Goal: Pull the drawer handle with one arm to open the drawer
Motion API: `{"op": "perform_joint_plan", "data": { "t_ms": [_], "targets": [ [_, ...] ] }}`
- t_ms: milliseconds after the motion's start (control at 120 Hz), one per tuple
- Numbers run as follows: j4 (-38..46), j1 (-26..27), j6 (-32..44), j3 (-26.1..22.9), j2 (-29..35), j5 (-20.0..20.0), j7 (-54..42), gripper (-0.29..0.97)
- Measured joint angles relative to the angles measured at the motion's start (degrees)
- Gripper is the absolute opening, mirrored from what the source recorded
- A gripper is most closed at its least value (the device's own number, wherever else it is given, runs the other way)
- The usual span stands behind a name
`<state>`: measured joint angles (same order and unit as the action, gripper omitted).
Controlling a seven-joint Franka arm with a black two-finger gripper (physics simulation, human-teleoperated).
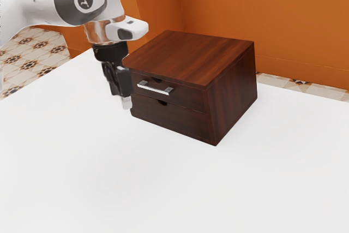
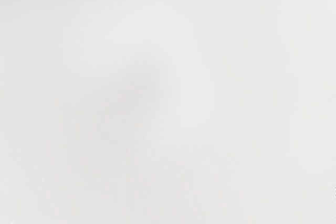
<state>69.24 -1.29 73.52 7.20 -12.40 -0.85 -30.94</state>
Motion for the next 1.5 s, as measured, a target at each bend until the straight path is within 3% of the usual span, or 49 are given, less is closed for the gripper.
{"op": "perform_joint_plan", "data": {
  "t_ms": [225, 300, 400, 508, 683, 867, 1083, 1292, 1500],
  "targets": [
    [-0.07, -0.75, 0.48, 0.4, 0.11, 0.0, 8.01, 0.68],
    [-1.2, -0.33, 1.23, -0.28, 6.0, 0.87, 8.76, 0.68],
    [-1.6, 3.62, 8.08, -2.48, 11.57, 3.56, 2.44, 0.68],
    [-0.61, 7.62, 14.09, -2.63, 6.32, 4.68, -5.08, 0.68],
    [1.57, -1.25, 18.15, -2.19, 0.87, 5.04, -15.9, 0.68],
    [2.73, -2.51, 20.23, -2.13, -1.98, 4.9, -25.84, 0.68],
    [6.58, -3.17, 21.6, -2.22, -1.0, 4.9, -36.02, 0.68],
    [10.86, -4.7, 23.67, -0.21, 0.67, -3.5, -48.17, 0.68],
    [13.63, -3.49, 25.77, -0.31, 0.92, -5.9, -57.85, 0.68]
  ]
}}
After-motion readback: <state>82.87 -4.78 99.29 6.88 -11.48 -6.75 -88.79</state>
